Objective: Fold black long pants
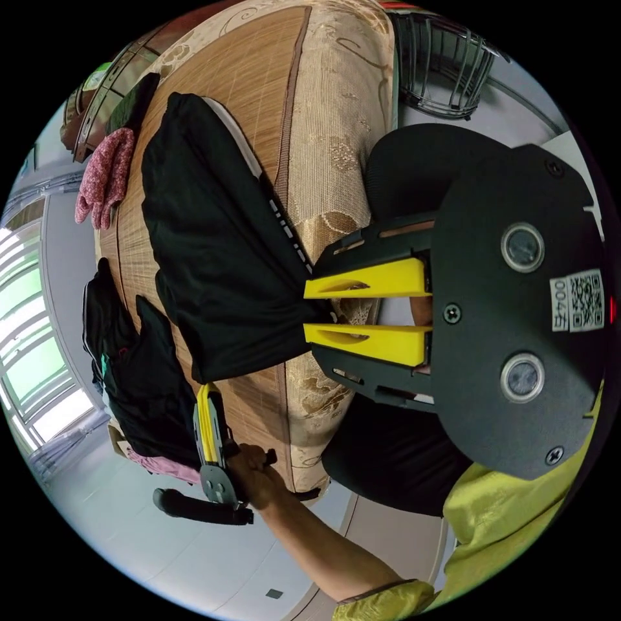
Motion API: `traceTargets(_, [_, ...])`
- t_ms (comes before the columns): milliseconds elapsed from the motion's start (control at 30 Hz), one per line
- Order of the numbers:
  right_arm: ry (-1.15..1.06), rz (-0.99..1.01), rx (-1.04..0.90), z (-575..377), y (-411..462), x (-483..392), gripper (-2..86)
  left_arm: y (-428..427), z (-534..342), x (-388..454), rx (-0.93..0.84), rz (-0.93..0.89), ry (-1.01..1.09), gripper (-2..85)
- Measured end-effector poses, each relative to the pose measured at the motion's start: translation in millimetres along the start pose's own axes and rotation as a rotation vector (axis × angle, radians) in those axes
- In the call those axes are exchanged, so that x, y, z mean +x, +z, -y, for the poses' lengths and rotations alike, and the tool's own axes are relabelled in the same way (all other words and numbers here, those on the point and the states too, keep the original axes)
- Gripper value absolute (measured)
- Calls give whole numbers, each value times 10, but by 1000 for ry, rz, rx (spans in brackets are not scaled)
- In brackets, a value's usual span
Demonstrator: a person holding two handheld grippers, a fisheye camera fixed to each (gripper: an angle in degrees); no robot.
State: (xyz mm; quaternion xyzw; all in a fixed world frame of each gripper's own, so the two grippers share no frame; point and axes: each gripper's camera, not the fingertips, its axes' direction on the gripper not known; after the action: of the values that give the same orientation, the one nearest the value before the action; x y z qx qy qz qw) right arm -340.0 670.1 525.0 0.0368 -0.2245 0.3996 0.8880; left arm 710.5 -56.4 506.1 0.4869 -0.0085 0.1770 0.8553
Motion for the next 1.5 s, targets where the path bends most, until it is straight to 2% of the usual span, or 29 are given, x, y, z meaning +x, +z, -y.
traceTargets(133, [-8, -13, -8, -22, 40, -44, 67, 63, 222, -301, -110, -175, 188, 4])
traceTargets(200, [-8, -13, -12, -25, 55, -54, 67, 134, 314, -424, -175, -186, 234, 3])
traceTargets(333, [-3, -2, -13, -21, 76, -67, 67, 323, 481, -677, -251, -305, 206, 4])
traceTargets(400, [-4, -4, -14, -16, 85, -81, 67, 387, 516, -695, -290, -305, 197, 4])
traceTargets(500, [-1, -5, -12, -10, 94, -100, 66, 474, 471, -780, -380, -161, 126, 3])
traceTargets(567, [-1, -3, -9, -3, 93, -113, 66, 465, 412, -881, -409, -147, 49, 3])
traceTargets(700, [4, 3, -6, 19, 93, -126, 67, 109, 432, -798, -122, -337, -66, 3])
traceTargets(733, [5, 2, -6, 30, 94, -132, 67, 111, 460, -663, -99, -320, -55, 3])
traceTargets(767, [3, -2, -5, 39, 92, -143, 67, 145, 473, -587, -106, -308, -41, 3])
traceTargets(867, [-8, -14, -7, 69, 83, -171, 66, 508, 445, -283, -286, -226, 16, 3])
traceTargets(900, [-10, -13, -10, 81, 76, -173, 66, 481, 395, -288, -218, -221, -38, 2])
traceTargets(967, [-9, -1, -2, 137, -26, -168, 50, 455, 341, -340, -238, -252, -128, 2])
traceTargets(1100, [27, 0, 124, 142, -284, -108, 5, 22, 32, -246, -77, -230, -218, 1])
traceTargets(1233, [49, -50, 149, 349, -338, -40, -6, -85, -443, -51, -81, -211, -331, 1])
traceTargets(1367, [1, -188, 18, 646, -171, -129, -8, -32, -693, 200, -191, -106, -349, 2])
traceTargets(1433, [-20, -226, -121, 737, -7, -147, -8, -66, -780, 342, -165, -62, -343, 2])
traceTargets(1500, [-41, -251, -124, 777, 17, -165, -8, -81, -803, 423, -167, -43, -313, 2])
